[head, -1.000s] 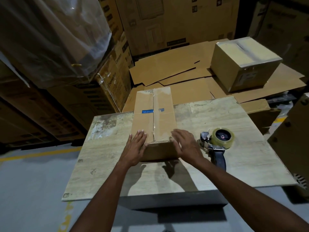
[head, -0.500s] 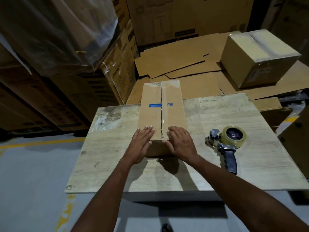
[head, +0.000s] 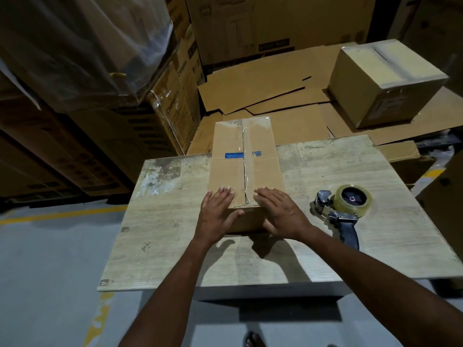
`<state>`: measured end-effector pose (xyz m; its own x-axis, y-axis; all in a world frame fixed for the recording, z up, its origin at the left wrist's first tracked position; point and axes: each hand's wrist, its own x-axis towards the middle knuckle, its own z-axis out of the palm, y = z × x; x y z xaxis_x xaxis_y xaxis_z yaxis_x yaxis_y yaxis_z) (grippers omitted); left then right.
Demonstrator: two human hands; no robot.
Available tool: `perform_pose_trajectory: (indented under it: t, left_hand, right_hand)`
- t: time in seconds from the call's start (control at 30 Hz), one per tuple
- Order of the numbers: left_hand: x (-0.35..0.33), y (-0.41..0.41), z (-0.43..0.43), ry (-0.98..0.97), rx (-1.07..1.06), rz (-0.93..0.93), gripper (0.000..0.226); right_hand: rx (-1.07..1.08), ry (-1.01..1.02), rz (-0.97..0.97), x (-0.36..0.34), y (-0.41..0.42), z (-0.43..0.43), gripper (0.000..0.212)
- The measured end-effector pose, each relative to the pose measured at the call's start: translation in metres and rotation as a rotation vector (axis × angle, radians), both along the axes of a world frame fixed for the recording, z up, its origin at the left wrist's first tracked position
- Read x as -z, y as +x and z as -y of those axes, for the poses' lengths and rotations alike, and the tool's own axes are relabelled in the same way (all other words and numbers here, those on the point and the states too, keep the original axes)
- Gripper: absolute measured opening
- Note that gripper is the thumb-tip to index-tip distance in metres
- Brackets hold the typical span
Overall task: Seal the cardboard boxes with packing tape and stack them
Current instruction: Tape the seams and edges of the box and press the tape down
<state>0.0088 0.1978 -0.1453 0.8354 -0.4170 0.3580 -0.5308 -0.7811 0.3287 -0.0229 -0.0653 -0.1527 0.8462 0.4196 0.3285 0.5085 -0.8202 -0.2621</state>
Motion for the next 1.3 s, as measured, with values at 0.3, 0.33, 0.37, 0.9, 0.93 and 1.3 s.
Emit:
perform_pose_trajectory:
  t: [0.3,0.33,0.37,0.9,0.93,1.3]
  left_hand:
    - [0.009,0.0,0.007,-0.006,-0.059,0.128,0.066]
    - [0.008,0.0,0.007,0.007,-0.06,0.118,0.066]
    - [0.008,0.0,0.007,0.022,-0.059,0.104,0.066]
    - [-0.033,-0.02,0.032,0.208,-0.075,-0.169,0.091]
    - [-0.037,-0.02,0.044,0.193,-0.09,-0.163,0.092]
    - [-0.046,-0.005,0.14,0.237,-0.153,-0.251,0.106]
  right_hand:
    - [-0.021,-0.062,-0.147,-0.01,0.001,0.005,0.084]
    - [-0.021,-0.061,-0.148,-0.01,0.001,0.005,0.085]
    - [-0.025,-0.062,-0.148,-0.011,0.0,0.005,0.086]
    - [0.491,0.35,-0.058,0.016,-0.048,0.049,0.06]
    - [0.594,0.438,-0.061,0.021,-0.054,0.06,0.058]
    - [1.432,1.266,-0.535,0.053,-0.115,0.171,0.064]
